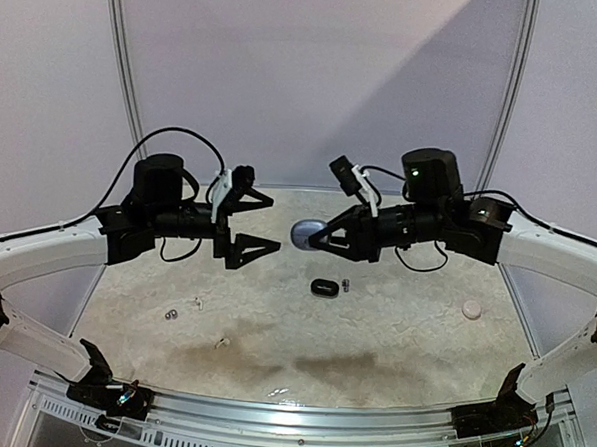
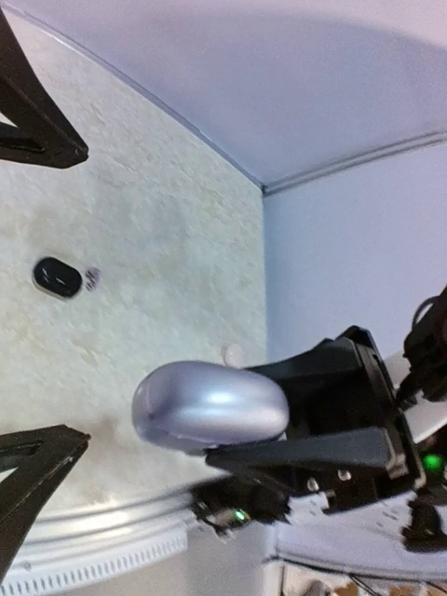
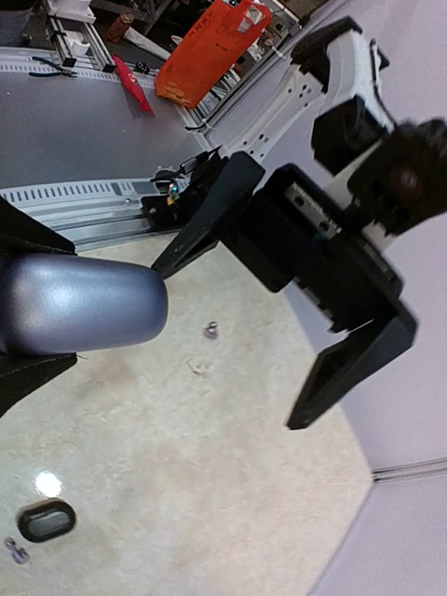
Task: Insert the wireless bluetooth earbuds into the charging case
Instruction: Pass from the right arm to the left, then open the charging case at the center of the board.
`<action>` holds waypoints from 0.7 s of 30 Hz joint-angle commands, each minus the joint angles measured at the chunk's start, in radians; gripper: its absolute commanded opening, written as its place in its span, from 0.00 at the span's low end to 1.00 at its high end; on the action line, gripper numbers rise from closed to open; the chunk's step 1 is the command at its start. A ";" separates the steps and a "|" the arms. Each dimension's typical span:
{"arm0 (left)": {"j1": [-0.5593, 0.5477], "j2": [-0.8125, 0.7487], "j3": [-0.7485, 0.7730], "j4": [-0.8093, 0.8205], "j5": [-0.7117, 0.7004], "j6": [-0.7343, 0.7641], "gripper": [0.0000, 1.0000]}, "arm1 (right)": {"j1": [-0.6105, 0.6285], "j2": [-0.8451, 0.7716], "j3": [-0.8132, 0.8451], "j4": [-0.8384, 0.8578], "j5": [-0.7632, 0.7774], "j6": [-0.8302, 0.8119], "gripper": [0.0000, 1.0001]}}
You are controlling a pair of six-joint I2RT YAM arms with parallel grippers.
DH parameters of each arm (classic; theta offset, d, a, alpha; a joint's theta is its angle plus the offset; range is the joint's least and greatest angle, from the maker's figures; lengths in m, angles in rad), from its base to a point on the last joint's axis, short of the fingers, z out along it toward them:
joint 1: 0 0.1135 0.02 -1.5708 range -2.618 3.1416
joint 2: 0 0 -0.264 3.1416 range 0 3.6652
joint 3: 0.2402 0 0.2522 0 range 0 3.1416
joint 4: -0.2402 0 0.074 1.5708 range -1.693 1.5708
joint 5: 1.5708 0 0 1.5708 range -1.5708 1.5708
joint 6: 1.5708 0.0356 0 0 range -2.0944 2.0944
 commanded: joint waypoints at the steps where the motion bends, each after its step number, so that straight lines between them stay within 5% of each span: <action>1: 0.010 -0.024 0.004 0.152 0.316 -0.321 0.94 | 0.002 -0.091 0.000 0.128 -0.004 -0.055 0.00; 6: 0.007 -0.004 0.007 0.416 0.323 -0.560 0.81 | 0.020 -0.111 0.001 0.255 0.019 -0.063 0.00; 11: -0.007 0.066 0.071 0.507 0.380 -0.690 0.70 | 0.031 -0.076 0.047 0.290 0.046 -0.058 0.00; 15: -0.010 0.127 0.144 0.461 0.491 -0.693 0.59 | 0.037 -0.063 0.048 0.321 0.053 -0.061 0.00; 21: -0.016 0.125 0.126 0.537 0.477 -0.692 0.58 | 0.054 -0.076 0.045 0.336 0.080 -0.058 0.00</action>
